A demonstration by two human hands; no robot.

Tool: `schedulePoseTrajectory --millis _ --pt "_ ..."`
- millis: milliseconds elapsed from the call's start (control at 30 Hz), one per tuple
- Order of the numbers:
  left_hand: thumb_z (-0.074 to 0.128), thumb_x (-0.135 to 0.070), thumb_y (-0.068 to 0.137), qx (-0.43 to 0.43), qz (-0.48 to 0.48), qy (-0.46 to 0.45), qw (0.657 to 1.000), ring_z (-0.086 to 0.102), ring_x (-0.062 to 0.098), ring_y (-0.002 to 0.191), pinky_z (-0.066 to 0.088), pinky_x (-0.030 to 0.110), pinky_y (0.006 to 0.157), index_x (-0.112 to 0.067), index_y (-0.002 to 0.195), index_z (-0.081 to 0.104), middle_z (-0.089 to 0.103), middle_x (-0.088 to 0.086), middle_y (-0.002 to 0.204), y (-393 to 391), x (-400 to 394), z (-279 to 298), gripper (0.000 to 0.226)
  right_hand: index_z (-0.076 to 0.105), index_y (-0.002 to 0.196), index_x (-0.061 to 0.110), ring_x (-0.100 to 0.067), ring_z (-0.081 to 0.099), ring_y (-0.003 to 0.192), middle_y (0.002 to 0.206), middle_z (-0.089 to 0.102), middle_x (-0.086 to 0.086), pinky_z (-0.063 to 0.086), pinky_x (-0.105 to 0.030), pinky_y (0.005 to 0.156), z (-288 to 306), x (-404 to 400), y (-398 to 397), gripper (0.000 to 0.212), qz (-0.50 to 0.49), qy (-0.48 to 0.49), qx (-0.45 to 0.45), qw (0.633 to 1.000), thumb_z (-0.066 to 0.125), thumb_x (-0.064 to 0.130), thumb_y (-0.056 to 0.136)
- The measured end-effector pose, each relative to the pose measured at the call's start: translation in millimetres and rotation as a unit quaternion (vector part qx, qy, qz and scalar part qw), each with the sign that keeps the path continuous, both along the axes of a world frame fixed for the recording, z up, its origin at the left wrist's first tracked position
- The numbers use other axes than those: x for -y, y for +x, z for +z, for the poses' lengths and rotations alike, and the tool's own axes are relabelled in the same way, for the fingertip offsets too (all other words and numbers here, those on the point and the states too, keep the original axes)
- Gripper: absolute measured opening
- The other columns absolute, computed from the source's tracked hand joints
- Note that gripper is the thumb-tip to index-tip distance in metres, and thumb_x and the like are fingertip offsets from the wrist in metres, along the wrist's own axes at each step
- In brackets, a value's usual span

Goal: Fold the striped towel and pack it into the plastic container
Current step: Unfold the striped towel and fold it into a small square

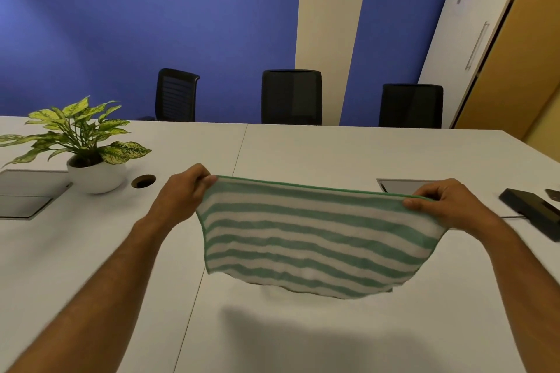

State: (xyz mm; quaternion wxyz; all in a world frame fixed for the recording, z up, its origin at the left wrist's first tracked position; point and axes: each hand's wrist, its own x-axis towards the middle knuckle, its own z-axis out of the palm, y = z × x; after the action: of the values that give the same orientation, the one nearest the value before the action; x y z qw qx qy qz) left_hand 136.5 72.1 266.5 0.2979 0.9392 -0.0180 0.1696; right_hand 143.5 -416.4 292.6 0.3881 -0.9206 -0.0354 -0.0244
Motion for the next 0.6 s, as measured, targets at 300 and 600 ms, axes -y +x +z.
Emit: schedulePoseTrajectory --millis 300,600 --pt "0.080 -0.031 0.077 0.110 -0.077 -0.057 0.989 0.060 -0.006 0.067 0.042 0.003 0.058 -0.015 0.074 0.070 0.064 -0.009 0.066 3 39 39 0.020 0.074 0.075 0.027 -0.010 0.061 0.076 0.081 0.068 0.006 0.052 -0.030 0.070 -27 5 13 0.016 0.030 -0.280 -0.087 0.956 0.076 0.042 0.077" --pt "0.085 -0.049 0.064 0.043 -0.161 0.033 0.985 0.048 0.007 0.053 0.032 0.010 0.051 -0.028 0.056 0.050 0.054 -0.009 0.057 8 116 69 0.043 0.071 0.108 0.023 -0.012 0.069 0.086 0.090 0.073 0.006 0.055 -0.026 0.077 7 -84 3 0.041 0.105 -0.057 0.038 0.992 0.084 0.034 0.070"
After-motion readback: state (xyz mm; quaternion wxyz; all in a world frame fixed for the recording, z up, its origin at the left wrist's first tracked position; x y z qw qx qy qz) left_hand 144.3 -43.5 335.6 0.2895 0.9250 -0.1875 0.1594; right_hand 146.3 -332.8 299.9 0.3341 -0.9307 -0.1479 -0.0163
